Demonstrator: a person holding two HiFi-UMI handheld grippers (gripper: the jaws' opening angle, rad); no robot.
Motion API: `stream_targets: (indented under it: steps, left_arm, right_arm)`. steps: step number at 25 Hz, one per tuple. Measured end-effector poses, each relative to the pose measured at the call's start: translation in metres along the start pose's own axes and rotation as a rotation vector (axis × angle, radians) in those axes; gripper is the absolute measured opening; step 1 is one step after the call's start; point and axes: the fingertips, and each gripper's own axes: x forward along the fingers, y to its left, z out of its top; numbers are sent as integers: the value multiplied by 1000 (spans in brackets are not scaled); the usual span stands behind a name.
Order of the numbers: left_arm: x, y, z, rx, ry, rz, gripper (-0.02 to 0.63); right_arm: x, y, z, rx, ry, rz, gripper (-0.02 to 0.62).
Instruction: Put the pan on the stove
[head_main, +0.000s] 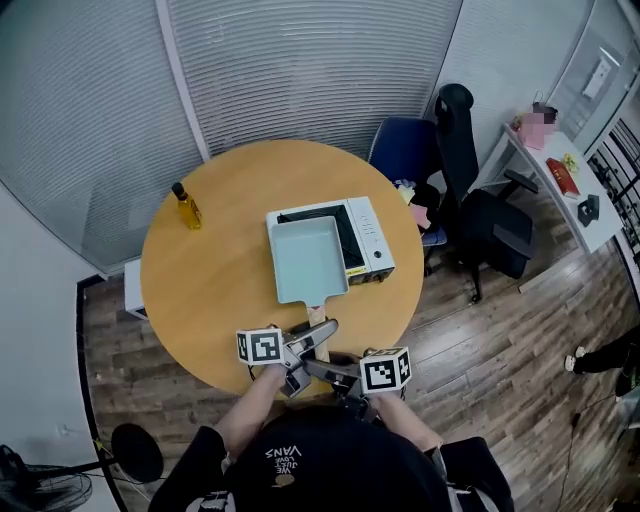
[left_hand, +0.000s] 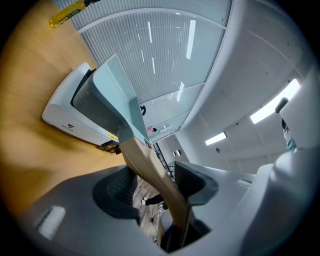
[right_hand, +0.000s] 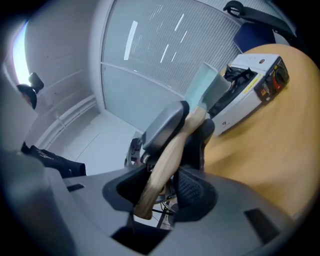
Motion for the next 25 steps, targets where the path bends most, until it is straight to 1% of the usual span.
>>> stream_targets:
  steps: [8,13,21,25]
  left_arm:
    - [43,22,35,-13,-40,30,222]
    - [64,37,52,-16,-49,52,224]
    - [85,61,71,-28,-70,86,224]
    - [90,70,73,-33,-69,104,224]
  right_arm:
    - [-11,-33,47,2,47,13,160]
    - [-14,-53,70,16,58,40,160]
    - [-16,-80,94,26,83,58,160]
    - [-15,-89,97,44,84,82,160]
